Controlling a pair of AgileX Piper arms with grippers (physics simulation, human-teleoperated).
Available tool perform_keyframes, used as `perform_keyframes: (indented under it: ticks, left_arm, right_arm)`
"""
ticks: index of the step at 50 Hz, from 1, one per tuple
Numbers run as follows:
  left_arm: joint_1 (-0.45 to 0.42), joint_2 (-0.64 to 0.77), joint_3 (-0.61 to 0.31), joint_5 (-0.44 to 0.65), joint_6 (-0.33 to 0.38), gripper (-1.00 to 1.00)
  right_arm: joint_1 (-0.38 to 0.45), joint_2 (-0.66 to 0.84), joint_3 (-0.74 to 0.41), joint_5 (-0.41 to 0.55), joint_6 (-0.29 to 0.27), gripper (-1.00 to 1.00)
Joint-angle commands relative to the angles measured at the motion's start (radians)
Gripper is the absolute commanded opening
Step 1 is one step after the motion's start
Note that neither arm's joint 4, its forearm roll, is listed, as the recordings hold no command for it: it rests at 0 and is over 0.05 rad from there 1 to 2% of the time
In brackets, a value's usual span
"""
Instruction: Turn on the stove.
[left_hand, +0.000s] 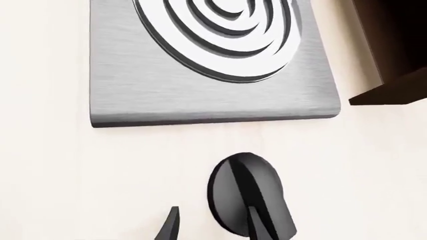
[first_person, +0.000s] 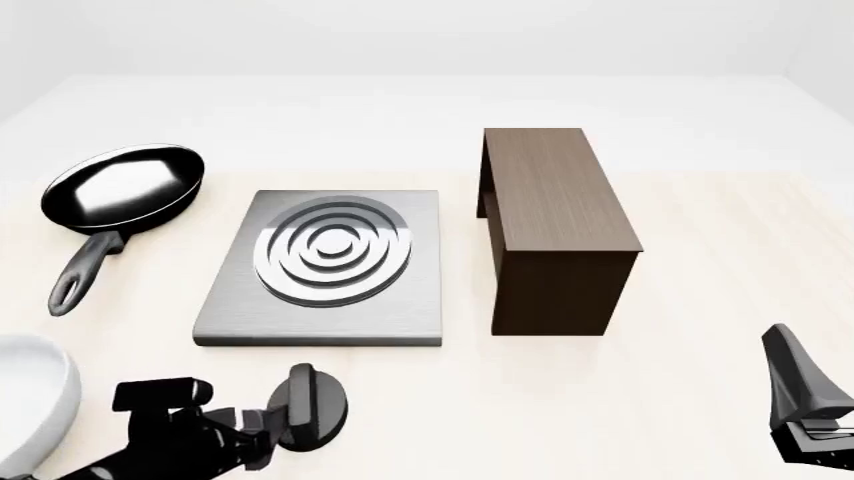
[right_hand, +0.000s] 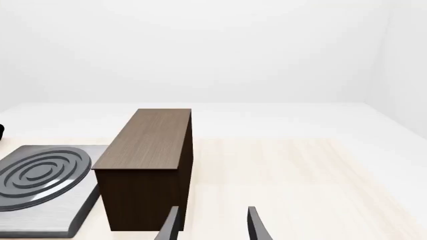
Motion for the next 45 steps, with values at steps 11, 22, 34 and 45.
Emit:
perform_keyframes:
  ticks: [11, 22, 34, 45]
  left_arm:
    - [-0.228, 0.164, 0.000, -0.164, -0.483, 1.00]
    - [-0.309, 0.303, 0.000, -0.346, -0.672, 1.00]
    - [-0.234, 0.049, 0.000, -0.064, -0.580, 1.00]
    - [-0.230, -0.010, 0.000, -0.007, -0.577, 1.00]
  right_arm:
    - [0.000, 0.000, 0.000, 0.000, 0.000, 1.00]
    - [0.000, 0.000, 0.000, 0.000, 0.000, 1.00]
    - [0.000, 0.000, 0.000, 0.000, 0.000, 1.00]
    - [0.000, 0.000, 0.000, 0.000, 0.000, 1.00]
